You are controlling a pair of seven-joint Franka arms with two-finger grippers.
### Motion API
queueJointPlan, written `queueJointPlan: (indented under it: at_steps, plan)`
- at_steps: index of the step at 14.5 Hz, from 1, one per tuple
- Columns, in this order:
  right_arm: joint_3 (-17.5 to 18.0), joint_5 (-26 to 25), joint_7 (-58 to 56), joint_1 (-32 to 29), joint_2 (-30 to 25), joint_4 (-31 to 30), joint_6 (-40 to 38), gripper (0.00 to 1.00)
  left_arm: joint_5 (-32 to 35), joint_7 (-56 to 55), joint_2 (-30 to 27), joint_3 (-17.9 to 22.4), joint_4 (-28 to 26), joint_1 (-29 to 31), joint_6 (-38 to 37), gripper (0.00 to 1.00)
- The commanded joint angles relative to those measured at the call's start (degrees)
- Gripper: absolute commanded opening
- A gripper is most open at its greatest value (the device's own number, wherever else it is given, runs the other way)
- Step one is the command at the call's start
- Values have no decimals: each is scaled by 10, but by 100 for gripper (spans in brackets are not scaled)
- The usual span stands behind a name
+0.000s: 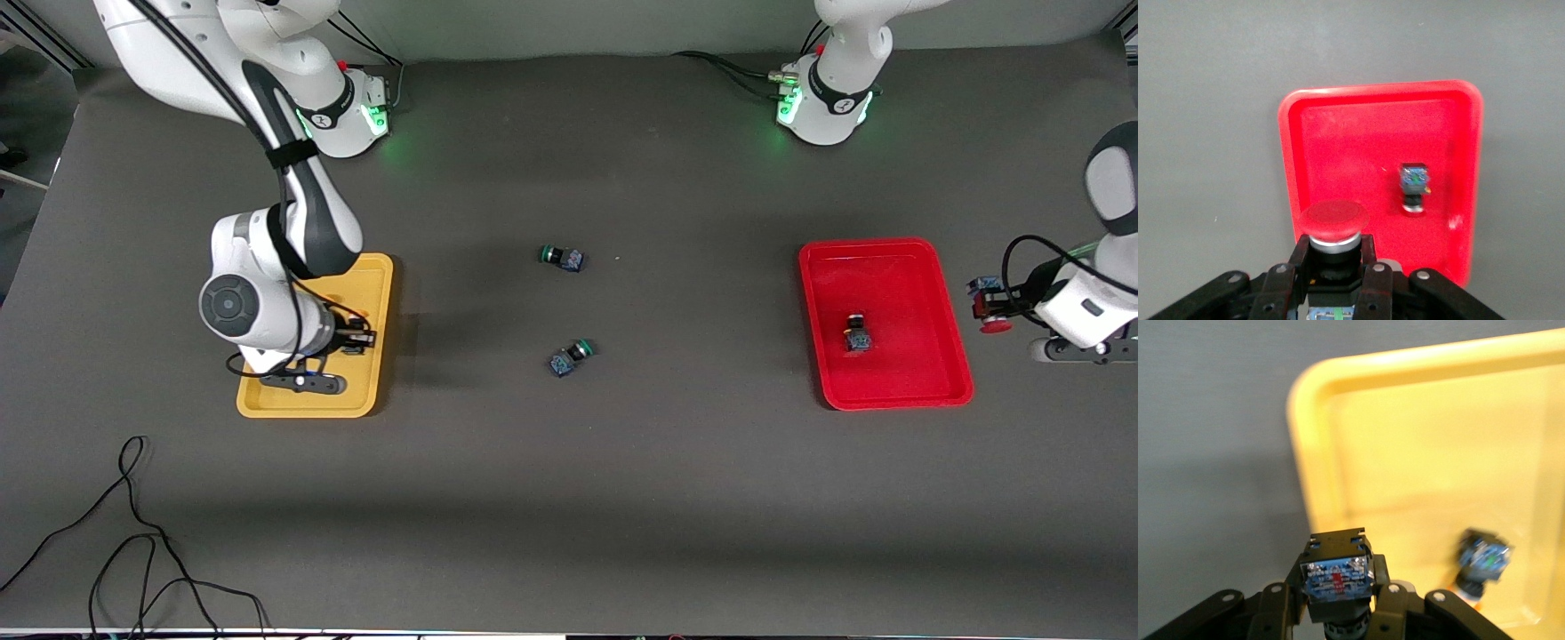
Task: Place red and yellow buttons in trays
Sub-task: 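Lower the orange button into the yellow tray while the left gripper places red button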
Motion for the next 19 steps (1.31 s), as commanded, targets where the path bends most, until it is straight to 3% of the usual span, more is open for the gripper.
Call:
queueJointPlan:
  at_steps: [1, 4, 6, 7, 8, 9, 10, 11, 12, 14, 19]
  plan:
    - [-12, 2, -39, -3, 6, -22, 38, 24, 13, 14, -23, -7, -156, 11, 182, 11]
    - [-12, 2, -53, -3, 27, -20, 71, 24, 13, 14, 20, -3, -253, 27, 374, 11]
    - [-12, 3, -54, -3, 40, -17, 78, 25, 14, 15, 62, -3, -263, 32, 435, 12]
    - [-13, 2, -54, -4, 47, -17, 90, 25, 14, 15, 75, -3, -263, 32, 446, 17]
    - [-14, 3, -54, -6, 53, -17, 100, 25, 15, 16, 79, -3, -258, 32, 445, 41]
    - [-14, 2, -54, -6, 56, -17, 101, 25, 15, 14, 79, -3, -253, 31, 440, 87]
    - [-14, 3, -54, -6, 57, -17, 101, 31, 15, 14, 76, -3, -247, 30, 434, 100]
    - [-15, 3, -54, -6, 60, -17, 101, 41, 15, 15, 74, -4, -243, 30, 424, 100]
    - [-15, 3, -53, -6, 61, -16, 101, 58, 15, 16, 72, -4, -230, 31, 404, 100]
    - [-15, 3, -45, -6, 60, -16, 101, 100, 15, 17, 56, -4, -185, 31, 319, 100]
    - [-17, 3, -48, -10, 27, 8, 52, 100, 14, 19, 21, -10, 14, 27, -16, 100]
